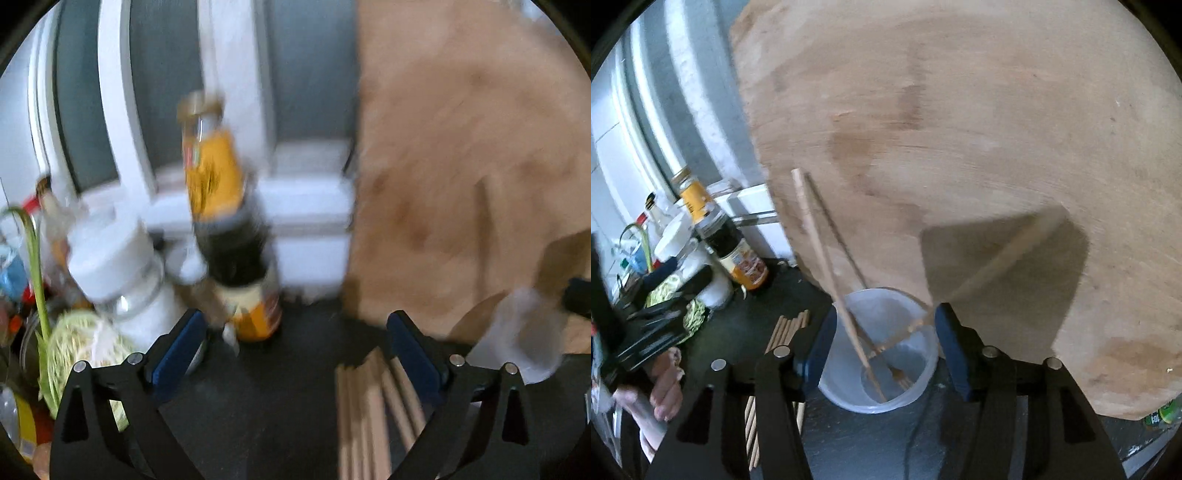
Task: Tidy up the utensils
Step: 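Move the right gripper back to the remaining chopsticks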
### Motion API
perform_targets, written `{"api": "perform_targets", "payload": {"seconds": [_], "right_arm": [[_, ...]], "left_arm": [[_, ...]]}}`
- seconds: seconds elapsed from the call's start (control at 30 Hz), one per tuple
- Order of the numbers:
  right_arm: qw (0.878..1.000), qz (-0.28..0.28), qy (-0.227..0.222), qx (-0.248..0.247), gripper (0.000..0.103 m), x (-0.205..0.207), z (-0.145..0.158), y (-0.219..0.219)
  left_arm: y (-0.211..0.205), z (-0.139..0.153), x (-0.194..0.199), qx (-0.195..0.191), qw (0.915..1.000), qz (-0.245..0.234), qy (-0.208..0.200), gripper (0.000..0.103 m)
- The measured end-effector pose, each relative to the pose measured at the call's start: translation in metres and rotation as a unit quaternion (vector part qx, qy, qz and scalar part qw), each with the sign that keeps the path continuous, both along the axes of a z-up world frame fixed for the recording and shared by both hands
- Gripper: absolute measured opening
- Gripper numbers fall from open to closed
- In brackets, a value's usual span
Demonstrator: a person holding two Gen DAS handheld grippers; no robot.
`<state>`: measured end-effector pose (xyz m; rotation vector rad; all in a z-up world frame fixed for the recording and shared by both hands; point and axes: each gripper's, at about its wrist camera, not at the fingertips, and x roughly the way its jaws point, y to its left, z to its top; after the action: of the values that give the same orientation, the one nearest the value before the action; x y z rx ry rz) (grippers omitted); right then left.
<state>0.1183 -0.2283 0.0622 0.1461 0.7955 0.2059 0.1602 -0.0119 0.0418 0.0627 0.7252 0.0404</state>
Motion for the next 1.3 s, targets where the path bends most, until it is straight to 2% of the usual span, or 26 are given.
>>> {"api": "perform_targets", "payload": {"seconds": [0.1,0.2,0.3,0.4,0.47,0.53,0.57,0.67,0.7,0.73,0.87,0.97,1.03,1.2,1.3], "right_arm": [[1.0,-0.006,-0.001,-0.009,0.058,-0.002,0.0,0.003],[1.0,-0.012,0.004,-0.002,0.058,-0.002,-0.001,-0.001],[1.0,-0.007,-0.018,0.005,0.058,-0.006,0.002,0.003],[0.997,0.037,-0.059,-0.014,0.058,-0.014,0.01,0.018],[0.993,0.054,-0.103,-0.016,0.058,-0.027,0.018,0.026],[0.989,0.096,-0.114,0.009,0.057,-0.034,0.02,0.034],[0.987,0.113,-0.112,0.016,0.053,-0.035,0.02,0.037],[0.984,0.154,-0.086,0.015,0.043,-0.035,0.012,0.057],[0.984,0.165,-0.065,0.001,0.037,-0.032,0.005,0.067],[0.984,0.174,-0.048,-0.011,0.035,-0.029,-0.002,0.075],[0.98,0.193,0.012,-0.045,0.025,-0.019,-0.032,0.1],[0.977,0.197,0.044,-0.066,0.021,-0.012,-0.052,0.115],[0.976,0.193,0.058,-0.081,0.019,-0.01,-0.065,0.123],[0.974,0.182,0.07,-0.118,0.019,-0.005,-0.086,0.13],[0.972,0.177,0.081,-0.135,0.019,-0.001,-0.097,0.133]], "left_arm": [[0.007,-0.018,0.015,-0.008,0.9989,0.006,0.047,0.098],[0.007,-0.03,0.022,0.002,0.9975,0.005,0.07,0.09],[0.004,-0.039,0.025,0.011,0.9962,-0.003,0.086,0.079],[-0.002,-0.044,0.024,0.03,0.9961,-0.011,0.082,0.078],[-0.004,-0.049,0.029,0.043,0.9955,-0.007,0.085,0.076],[-0.001,-0.054,0.038,0.037,0.9943,0.0,0.1,0.063],[0.002,-0.057,0.041,0.027,0.9936,0.0,0.109,0.06],[0.009,-0.064,0.048,-0.006,0.9918,-0.009,0.128,0.053],[0.009,-0.066,0.049,-0.016,0.9907,-0.017,0.134,0.052],[0.009,-0.069,0.052,-0.028,0.9889,-0.028,0.143,0.049],[0.007,-0.083,0.06,-0.044,0.9832,-0.043,0.172,0.04],[0.007,-0.091,0.063,-0.06,0.9779,-0.051,0.193,0.036],[0.007,-0.094,0.065,-0.069,0.9763,-0.055,0.198,0.029],[0.008,-0.098,0.069,-0.1,0.9709,-0.075,0.205,0.028],[0.009,-0.102,0.072,-0.097,0.9718,-0.071,0.203,0.027]]}}
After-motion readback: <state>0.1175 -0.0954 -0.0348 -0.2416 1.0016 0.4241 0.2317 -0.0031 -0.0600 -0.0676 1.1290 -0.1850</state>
